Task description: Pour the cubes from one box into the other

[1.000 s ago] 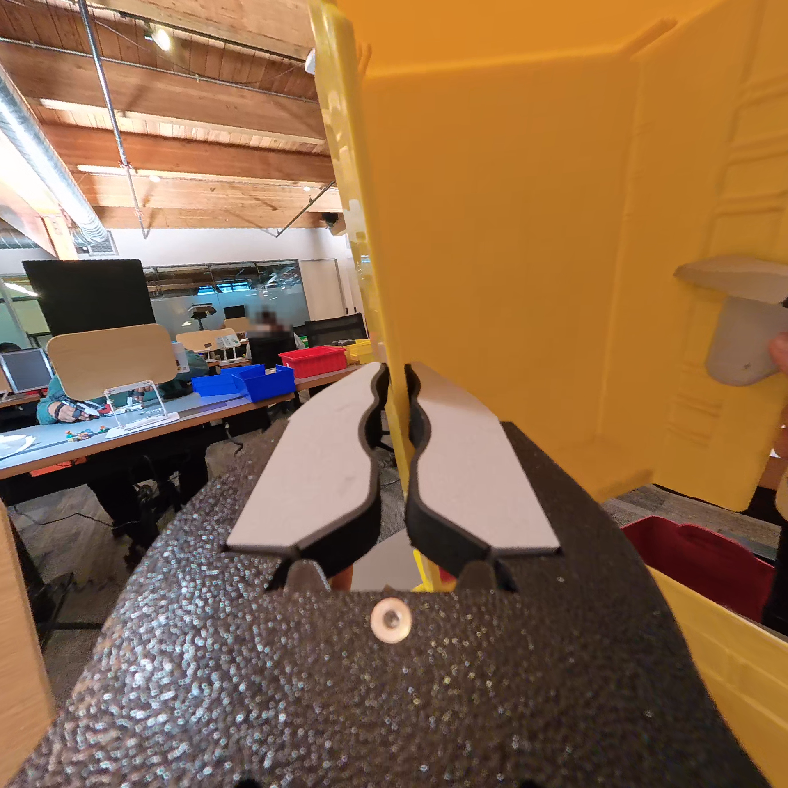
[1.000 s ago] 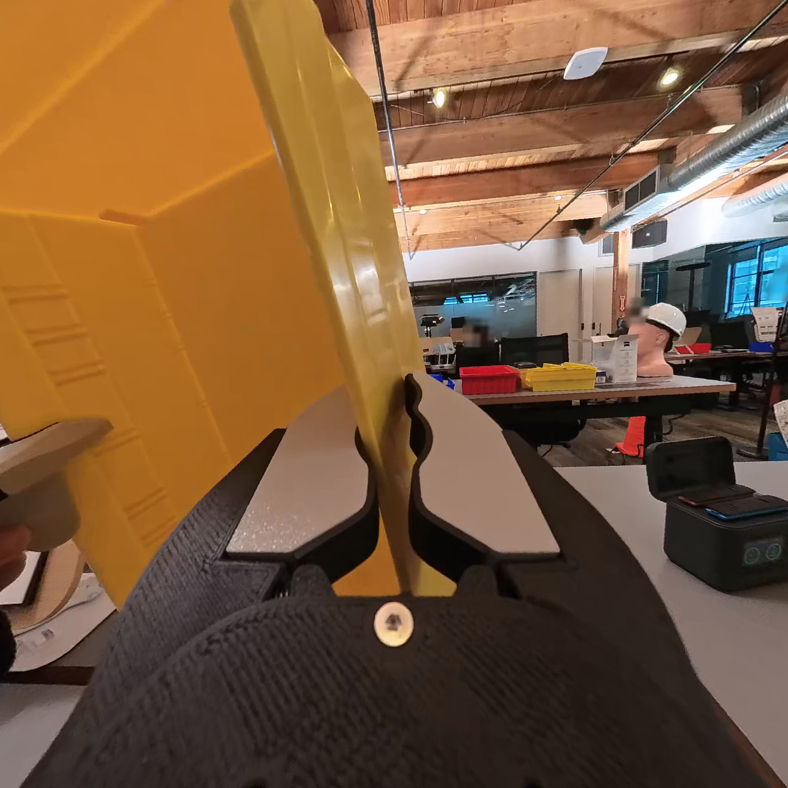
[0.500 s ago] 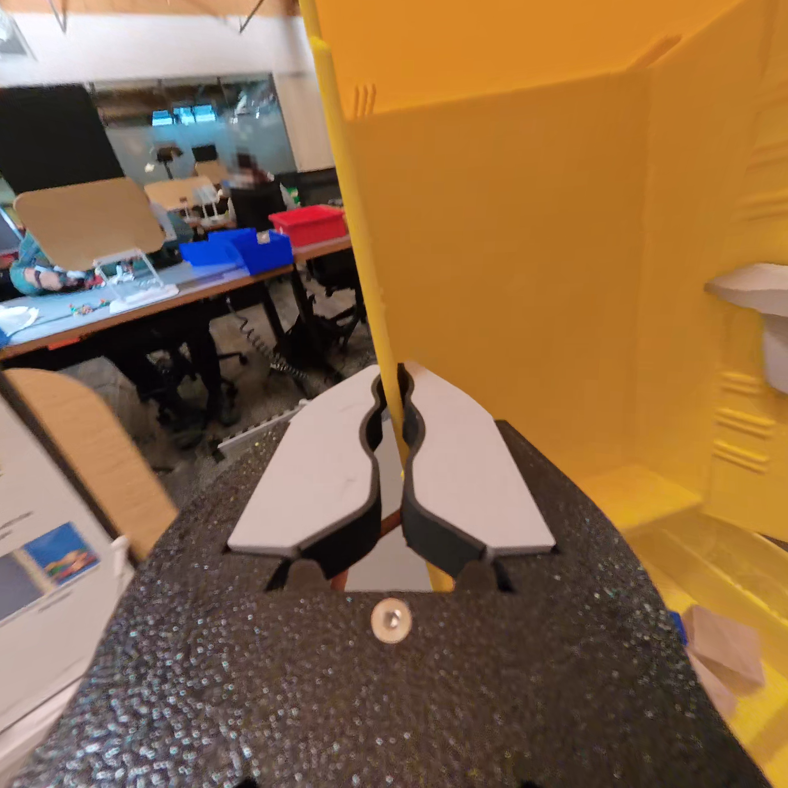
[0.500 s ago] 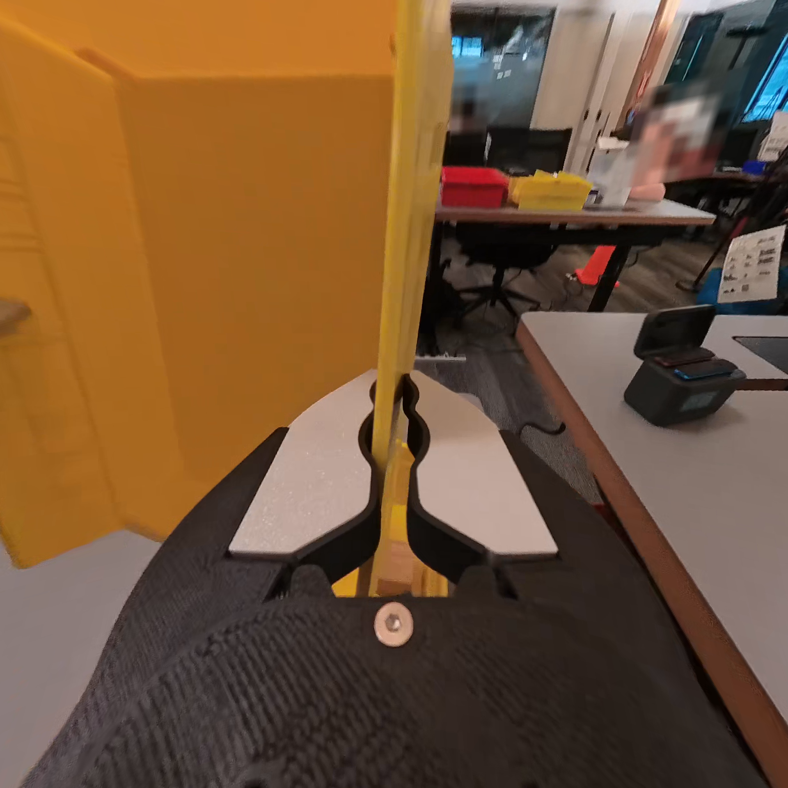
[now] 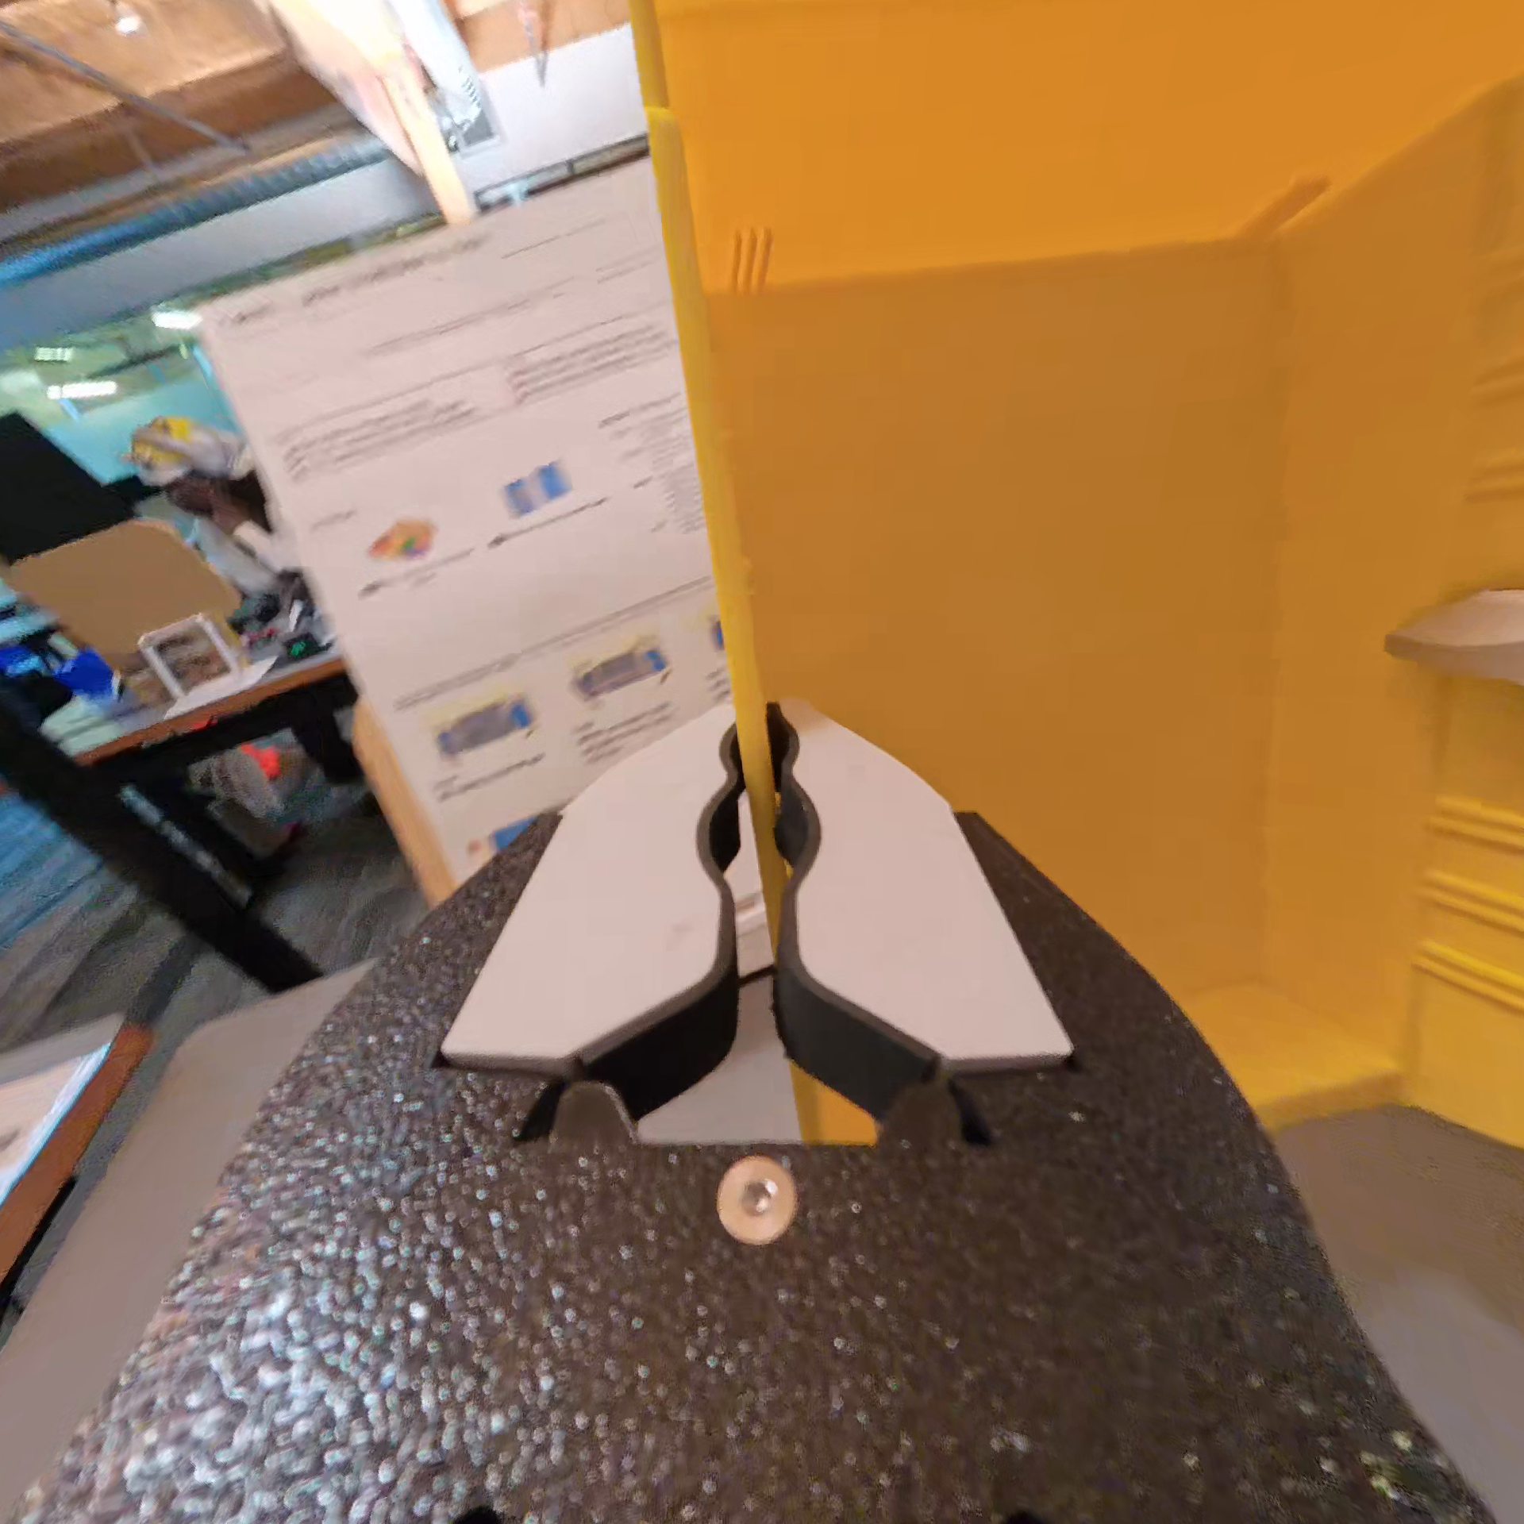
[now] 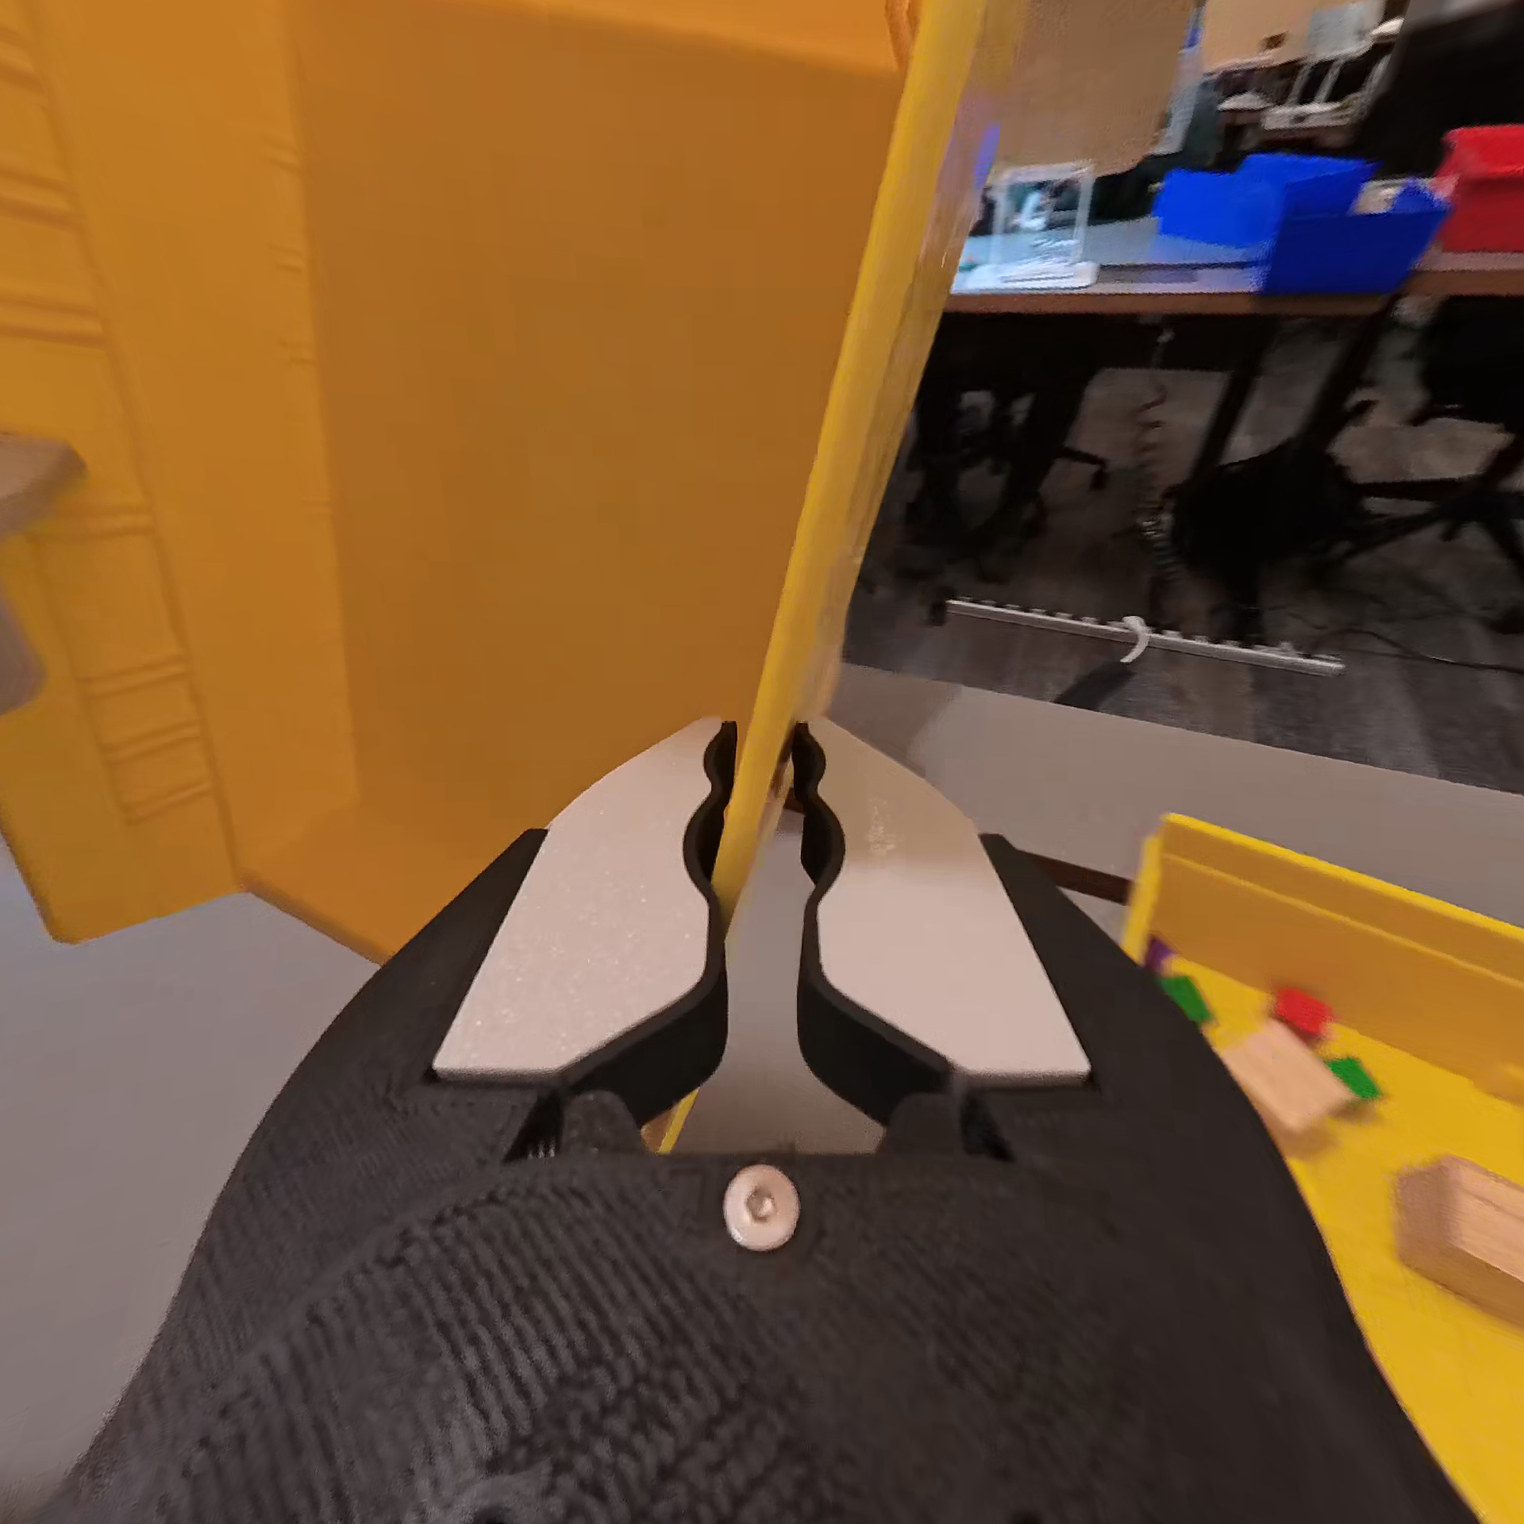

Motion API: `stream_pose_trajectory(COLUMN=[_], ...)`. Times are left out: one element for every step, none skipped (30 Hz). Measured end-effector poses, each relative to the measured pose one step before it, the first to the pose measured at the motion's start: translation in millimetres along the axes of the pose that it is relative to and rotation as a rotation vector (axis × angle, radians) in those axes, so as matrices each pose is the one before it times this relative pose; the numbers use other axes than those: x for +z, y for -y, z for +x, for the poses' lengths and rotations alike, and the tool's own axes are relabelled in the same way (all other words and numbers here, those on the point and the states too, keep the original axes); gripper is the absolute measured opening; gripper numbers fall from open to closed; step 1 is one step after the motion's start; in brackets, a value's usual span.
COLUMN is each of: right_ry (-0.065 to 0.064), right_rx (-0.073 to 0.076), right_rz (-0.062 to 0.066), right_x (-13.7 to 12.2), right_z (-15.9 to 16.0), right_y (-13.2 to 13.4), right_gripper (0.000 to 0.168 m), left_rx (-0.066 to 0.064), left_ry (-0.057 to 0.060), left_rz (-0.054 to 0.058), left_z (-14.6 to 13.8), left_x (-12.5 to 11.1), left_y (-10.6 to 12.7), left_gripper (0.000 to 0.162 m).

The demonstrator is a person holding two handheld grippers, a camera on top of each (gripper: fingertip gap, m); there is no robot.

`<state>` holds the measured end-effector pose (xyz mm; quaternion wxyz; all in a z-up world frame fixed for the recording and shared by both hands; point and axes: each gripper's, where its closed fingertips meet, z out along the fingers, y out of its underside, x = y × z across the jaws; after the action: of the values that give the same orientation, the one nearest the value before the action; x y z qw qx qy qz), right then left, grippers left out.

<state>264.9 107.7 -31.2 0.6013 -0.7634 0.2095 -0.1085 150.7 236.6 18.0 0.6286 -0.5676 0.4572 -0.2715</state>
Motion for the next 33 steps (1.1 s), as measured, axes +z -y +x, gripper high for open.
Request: stream_pose_trajectory(right_ry=[0.0181,0.0129,0.0214,0.0312,0.029,0.0255,0.0249,0.0276,0.031,0.0297,0.0238,0.0247,0.0295,0.0257,0.0249,0.0259,0.0201,0.0081,-0.0104,-0.0272,-0.0286,-0.0202,-0.0042,0.0078,0.0112,0.0092,0.0036,0.0013,0.0004,-0.0004,0.001,-0.0005,-0.0017], right_rx=[-0.0211,-0.0224,-0.0033,0.0008,-0.0022,-0.0014,-0.0063,-0.004,0.0071,0.0031,0.0047,0.015,0.0176,0.0226,0.0199,0.0256,0.0229,0.0059,-0.0075,-0.0153,-0.0318,-0.0228,-0.0073,0.0034,0.0207,0.0246,0.014,0.0112,0.0096,0.0081,0.0102,0.0097,0.0125], right_rz=[-0.0135,-0.0212,-0.0165,-0.0163,-0.0239,-0.0262,-0.0287,-0.0309,-0.0279,-0.0311,-0.0408,-0.0441,-0.0437,-0.0491,-0.0541,-0.0482,-0.0416,-0.044,-0.0377,-0.0173,-0.019,-0.034,-0.0397,-0.0247,-0.0145,-0.01,-0.007,-0.0085,-0.0142,-0.0155,-0.0131,-0.0081,-0.0113], right_x=[10.19,11.7,12.29,12.81,13.9,14.54,14.87,15.33,15.72,16.84,17.97,17.89,17.98,17.98,16.95,15.22,13.49,11.58,9.12,7.57,7.2,6.95,6.14,5.37,4.94,4.37,4.42,4.7,4.67,4.89,4.7,4.48,3.93], right_z=[-22.11,-21.83,-22.48,-22.96,-22.6,-21.92,-21.72,-21.46,-20.51,-18.78,-16.45,-15.18,-14.11,-11.83,-10.2,-8.77,-6.84,-4.3,-2.08,-0.33,0.15,0.42,-0.49,-0.79,-0.31,0.39,1.25,1.61,1.8,2.0,1.82,2.17,2.38], right_y=[-2.49,-3.71,-3.09,-3.11,-4.41,-4.85,-5.09,-5.1,-4.48,-4.68,-5.62,-5.58,-5.16,-5.42,-5.07,-3.36,-1.79,-1.3,0.09,2.71,2.77,0.9,0.2,1.54,1.95,1.51,1.49,0.58,-0.47,-1.0,-0.91,-0.5,-0.83], right_gripper=[0.014,0.014,0.013,0.014,0.014,0.015,0.015,0.015,0.016,0.015,0.015,0.015,0.015,0.015,0.015,0.016,0.016,0.016,0.017,0.016,0.017,0.018,0.019,0.019,0.019,0.018,0.018,0.018,0.018,0.019,0.019,0.02,0.019], left_rx=[-0.015,-0.0213,-0.0295,-0.0198,-0.0168,-0.0213,-0.0145,-0.008,-0.0093,-0.0087,-0.0015,0.0033,0.0091,0.0065,-0.0041,-0.0074,-0.0055,-0.0038,-0.0089,-0.0112,-0.0034,0.0044,0.0075,0.0141,0.0129,0.0015,-0.0093,-0.0092,-0.0009,0.0064,0.0063,-0.0002,-0.0014], left_ry=[0.0225,0.0258,0.0243,0.0285,0.0264,0.022,0.0222,0.0229,0.0215,0.0213,0.0163,0.0123,0.016,0.0109,0.0017,0.0005,-0.0018,-0.0074,-0.0178,-0.0206,-0.0109,-0.0103,-0.0106,-0.0018,-0.0014,-0.0097,-0.0167,-0.018,-0.0145,-0.0074,-0.0032,-0.0035,-0.0051], left_rz=[-0.0235,-0.0208,-0.0244,-0.0254,-0.0242,-0.0351,-0.0408,-0.0369,-0.0354,-0.0436,-0.0451,-0.0468,-0.0512,-0.0502,-0.0454,-0.0479,-0.0543,-0.0501,-0.0543,-0.0572,-0.0384,-0.0211,-0.0259,-0.029,-0.0202,-0.0121,-0.0139,-0.0205,-0.0229,-0.0153,-0.0138,-0.0161,-0.0134], left_z=[-20.43,-21.04,-21.5,-22.77,-23.01,-22.77,-22.78,-22.78,-22.38,-21.93,-20.44,-18.64,-18.03,-16.38,-14.58,-13.31,-11.74,-9.6,-7.0,-5.39,-5.27,-4.07,-3.31,-4.12,-3.9,-2.83,-2.08,-1.69,-1.17,-0.69,-0.5,-0.34,-0.26], left_x=[-8.27,-7.38,-6.73,-5.96,-5.09,-4.14,-3.82,-3.3,-2.52,-1.13,0.47,2.05,3.72,5.28,6.39,7.11,7.49,8.0,8.38,8.01,6.98,6.27,5.87,5.49,5.03,5.21,5.71,6.04,6.17,6.34,6.3,6.43,6.41], left_y=[-12.27,-12.71,-13.08,-13.12,-12.97,-13.7,-13.58,-12.39,-11.93,-12.3,-11.86,-11.27,-11.21,-10.44,-8.85,-8.24,-7.83,-6.38,-6.02,-5.53,-2.29,0.37,0.33,0.08,1.26,2.11,1.81,0.58,0.07,0.78,0.39,-0.27,0.04], left_gripper=[0.002,0.002,0.002,0.002,0.002,0.002,0.002,0.002,0.002,0.002,0.002,0.002,0.002,0.002,0.002,0.002,0.002,0.002,0.002,0.003,0.003,0.003,0.003,0.003,0.003,0.003,0.003,0.003,0.003,0.003,0.003,0.003,0.003])
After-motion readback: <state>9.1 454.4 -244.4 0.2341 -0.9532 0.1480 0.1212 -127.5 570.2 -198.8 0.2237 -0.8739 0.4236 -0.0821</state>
